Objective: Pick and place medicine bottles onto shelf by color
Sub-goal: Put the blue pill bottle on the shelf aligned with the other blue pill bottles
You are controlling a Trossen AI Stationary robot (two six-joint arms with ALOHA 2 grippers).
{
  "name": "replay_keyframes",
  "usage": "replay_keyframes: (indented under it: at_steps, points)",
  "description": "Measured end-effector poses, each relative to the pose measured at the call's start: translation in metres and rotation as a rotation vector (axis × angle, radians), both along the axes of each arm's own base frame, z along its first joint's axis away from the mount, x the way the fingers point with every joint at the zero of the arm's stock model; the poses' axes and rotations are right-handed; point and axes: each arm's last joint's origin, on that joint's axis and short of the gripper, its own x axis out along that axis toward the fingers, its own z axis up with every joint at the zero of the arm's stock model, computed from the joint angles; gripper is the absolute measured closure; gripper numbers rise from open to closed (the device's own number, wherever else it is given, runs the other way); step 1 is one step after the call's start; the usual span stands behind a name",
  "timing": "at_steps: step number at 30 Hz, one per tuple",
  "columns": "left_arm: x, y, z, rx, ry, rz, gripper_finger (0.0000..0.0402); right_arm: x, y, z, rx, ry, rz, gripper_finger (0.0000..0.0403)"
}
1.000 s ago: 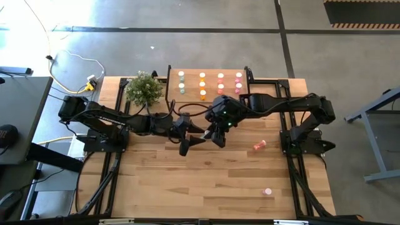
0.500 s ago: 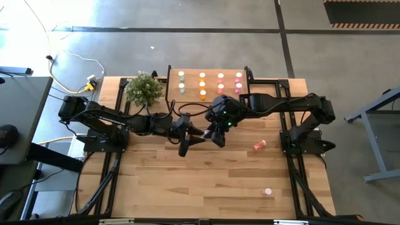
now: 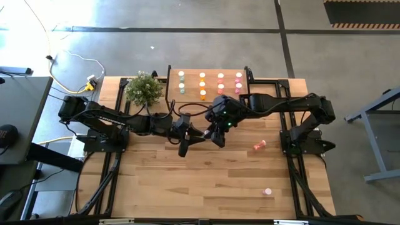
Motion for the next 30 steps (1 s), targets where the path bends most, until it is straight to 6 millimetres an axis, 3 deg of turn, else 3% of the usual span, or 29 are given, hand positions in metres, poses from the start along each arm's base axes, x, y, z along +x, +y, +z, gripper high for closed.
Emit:
replay_keyframes:
  at_steps: [8,19,25,30]
  points:
    - [0.0,0.0,0.0,0.0,-0.001,0.002,0.0308,0.0,0.0,0.0,-0.016,-0.008,0.005,0.0289]
    - [0.0,0.0,0.0,0.02,0.001,-0.001,0.0308,0.001,-0.006,0.003,-0.025,-0.032,-0.036,0.0199]
    - [0.0,0.002,0.0,0.043,0.003,0.054,0.0308,-0.002,-0.02,0.026,0.008,-0.088,-0.096,0.0188]
    - [-0.007,0.005,0.011,0.103,-0.027,0.146,0.0308,-0.007,-0.031,0.049,-0.03,-0.137,-0.142,0.0187]
